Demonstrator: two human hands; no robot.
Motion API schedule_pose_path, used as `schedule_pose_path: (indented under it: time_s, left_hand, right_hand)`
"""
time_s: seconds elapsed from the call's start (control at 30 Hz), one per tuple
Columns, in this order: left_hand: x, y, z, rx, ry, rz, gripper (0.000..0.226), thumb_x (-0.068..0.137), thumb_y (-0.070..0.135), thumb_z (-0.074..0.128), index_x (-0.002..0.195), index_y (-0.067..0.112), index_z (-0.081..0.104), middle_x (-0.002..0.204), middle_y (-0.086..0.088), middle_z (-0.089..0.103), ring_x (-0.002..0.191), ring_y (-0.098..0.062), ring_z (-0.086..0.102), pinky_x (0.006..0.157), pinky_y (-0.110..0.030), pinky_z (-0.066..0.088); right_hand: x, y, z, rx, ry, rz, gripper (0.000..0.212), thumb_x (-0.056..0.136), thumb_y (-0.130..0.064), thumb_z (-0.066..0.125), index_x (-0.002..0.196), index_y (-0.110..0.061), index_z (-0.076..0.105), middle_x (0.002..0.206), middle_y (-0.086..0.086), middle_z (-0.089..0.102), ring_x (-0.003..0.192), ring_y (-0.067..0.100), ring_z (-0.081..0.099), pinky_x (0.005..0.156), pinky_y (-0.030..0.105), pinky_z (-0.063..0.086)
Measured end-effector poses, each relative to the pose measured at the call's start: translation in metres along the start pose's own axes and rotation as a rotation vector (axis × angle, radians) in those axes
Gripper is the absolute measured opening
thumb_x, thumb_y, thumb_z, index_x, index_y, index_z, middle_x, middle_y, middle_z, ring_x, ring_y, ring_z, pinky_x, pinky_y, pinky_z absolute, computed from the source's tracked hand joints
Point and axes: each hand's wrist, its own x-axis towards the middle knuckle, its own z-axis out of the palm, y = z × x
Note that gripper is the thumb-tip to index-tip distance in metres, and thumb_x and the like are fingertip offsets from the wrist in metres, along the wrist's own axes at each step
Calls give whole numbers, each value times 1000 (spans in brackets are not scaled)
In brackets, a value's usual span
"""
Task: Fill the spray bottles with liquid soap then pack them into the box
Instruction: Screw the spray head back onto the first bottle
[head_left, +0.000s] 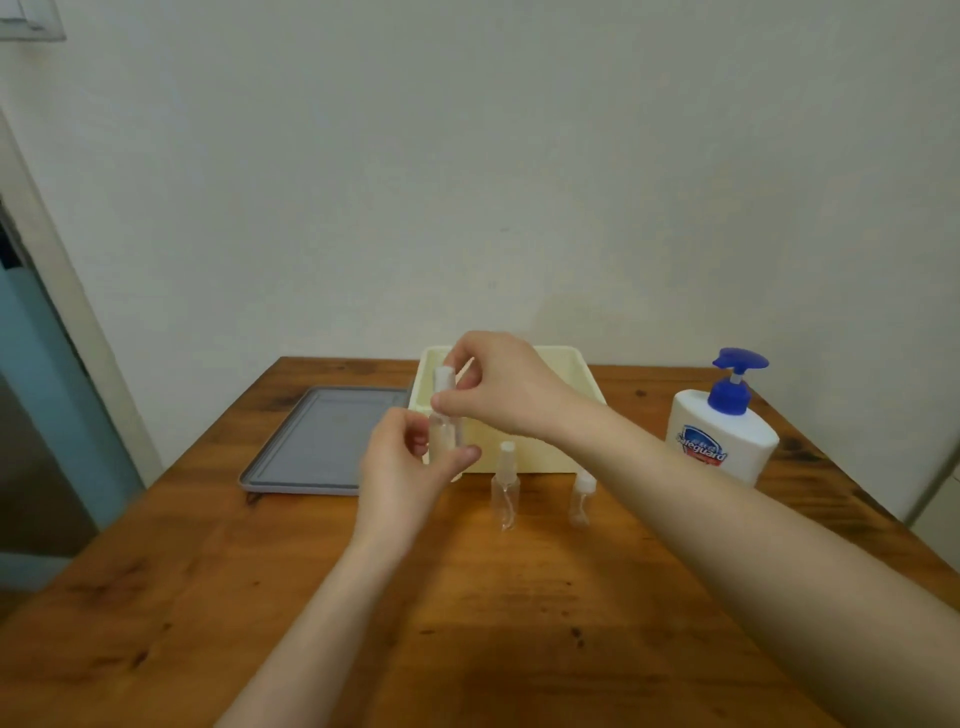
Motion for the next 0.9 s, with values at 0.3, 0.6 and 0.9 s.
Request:
schedule_pose_path:
  time_s: [0.3,0.6,0.9]
  left_hand:
    - [5,-52,17,109,-50,-126,38,65,21,81,80,15,46,72,4,48,66,-12,44,60,-22,39]
    - [13,-72,31,183,-72,-168,40,65,19,80,82,11,44,74,-1,49,64,-11,44,55,-20,34]
    - [15,-71,34,227,-104,-174,40,66,23,80,86,13,46,77,0,50,67,-11,47,55,-18,32]
  right_hand:
    - [17,30,39,-218,-168,41,23,75,-20,67,93,-6,64,93,8,69,87,24,63,76,39,51]
    - [26,46,60,-349,-172,33,24,79,-23,60,96,-7,67,94,9,70,88,27,64,73,37,49]
    - [26,52,48,-266,-222,46,33,84,-28,61,112,-11,61,107,4,67,99,22,60,84,39,51]
